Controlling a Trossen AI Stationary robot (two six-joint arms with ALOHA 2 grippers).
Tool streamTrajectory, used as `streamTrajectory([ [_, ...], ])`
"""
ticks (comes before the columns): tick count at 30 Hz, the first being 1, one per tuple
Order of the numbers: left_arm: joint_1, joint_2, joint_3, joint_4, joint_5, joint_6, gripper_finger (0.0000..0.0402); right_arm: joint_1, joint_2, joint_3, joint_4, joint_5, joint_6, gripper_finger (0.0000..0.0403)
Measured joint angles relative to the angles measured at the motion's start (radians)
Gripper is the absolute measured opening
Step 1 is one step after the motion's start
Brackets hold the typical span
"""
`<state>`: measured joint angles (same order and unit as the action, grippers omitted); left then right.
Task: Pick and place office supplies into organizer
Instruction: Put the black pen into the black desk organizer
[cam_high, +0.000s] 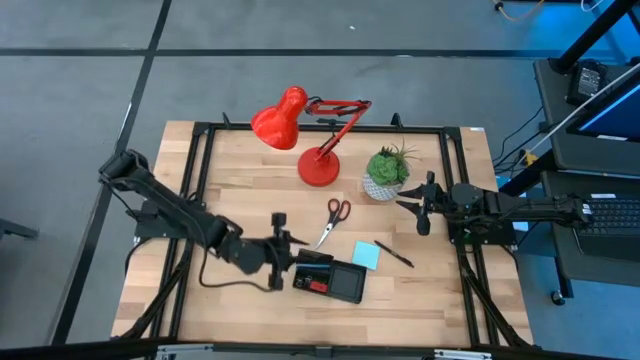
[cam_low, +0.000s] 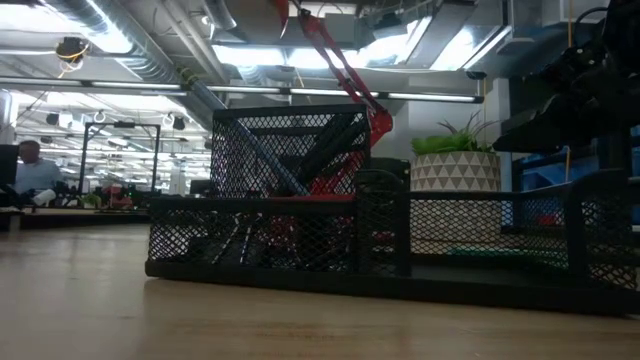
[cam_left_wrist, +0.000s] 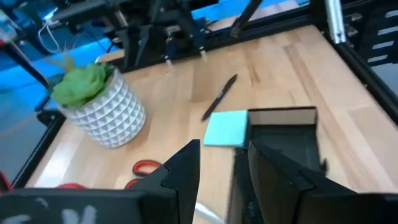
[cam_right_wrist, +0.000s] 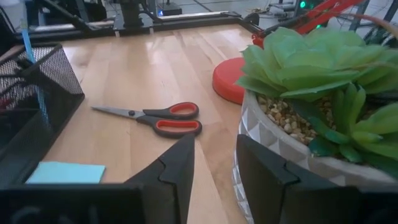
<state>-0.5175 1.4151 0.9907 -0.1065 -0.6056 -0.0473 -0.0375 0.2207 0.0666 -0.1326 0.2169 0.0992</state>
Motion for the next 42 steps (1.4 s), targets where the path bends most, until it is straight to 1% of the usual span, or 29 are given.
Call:
streamTrajectory([
  [5, 0.110, -0.071, -0.064, -0.003, 0.127, -0.010, 0.0118, 0.000, 0.000, 0.000, 0.003, -0.001, 0.072, 0.0123],
  [8, 0.178, -0.105, -0.117, 0.011, 0.199, -0.010, 0.0109, 0.001, 0.000, 0.000, -0.002, -0.041, 0.076, 0.0123],
  [10, 0.216, -0.119, -0.164, 0.049, 0.227, -0.004, 0.0103, 0.005, 0.000, 0.000, 0.000, -0.054, 0.076, 0.0123],
  [16, 0.312, -0.126, -0.330, 0.266, 0.307, 0.070, 0.0093, 0.036, 0.000, 0.000, 0.032, -0.058, 0.081, 0.0123],
  [18, 0.354, -0.126, -0.384, 0.353, 0.366, 0.076, 0.0093, 0.057, 0.001, 0.000, 0.074, -0.074, 0.076, 0.0123],
  [21, 0.421, -0.126, -0.462, 0.485, 0.463, 0.061, 0.0093, 0.096, 0.015, 0.000, 0.149, -0.113, 0.015, 0.0123],
  [23, 0.454, -0.126, -0.508, 0.562, 0.513, 0.051, 0.0093, 0.123, 0.035, 0.001, 0.198, -0.103, -0.013, 0.0123],
  [25, 0.477, -0.126, -0.552, 0.626, 0.534, 0.045, 0.0093, 0.143, 0.065, 0.018, 0.188, -0.058, -0.029, 0.0123],
  [28, 0.503, -0.126, -0.602, 0.684, 0.537, 0.041, 0.0093, 0.168, 0.131, 0.066, 0.147, 0.007, -0.025, 0.0123],
  [30, 0.515, -0.126, -0.631, 0.711, 0.537, 0.021, 0.0092, 0.184, 0.189, 0.117, 0.110, 0.028, -0.011, 0.0123],
  [35, 0.523, -0.126, -0.667, 0.745, 0.536, -0.021, 0.0091, 0.246, 0.380, 0.270, 0.014, 0.086, 0.017, 0.0123],
  [38, 0.522, -0.126, -0.674, 0.740, 0.536, -0.021, 0.0093, 0.298, 0.518, 0.377, -0.091, 0.133, 0.090, 0.0123],
  [42, 0.522, -0.126, -0.674, 0.740, 0.535, -0.020, 0.0091, 0.379, 0.704, 0.504, -0.239, 0.175, 0.265, 0.0123],
])
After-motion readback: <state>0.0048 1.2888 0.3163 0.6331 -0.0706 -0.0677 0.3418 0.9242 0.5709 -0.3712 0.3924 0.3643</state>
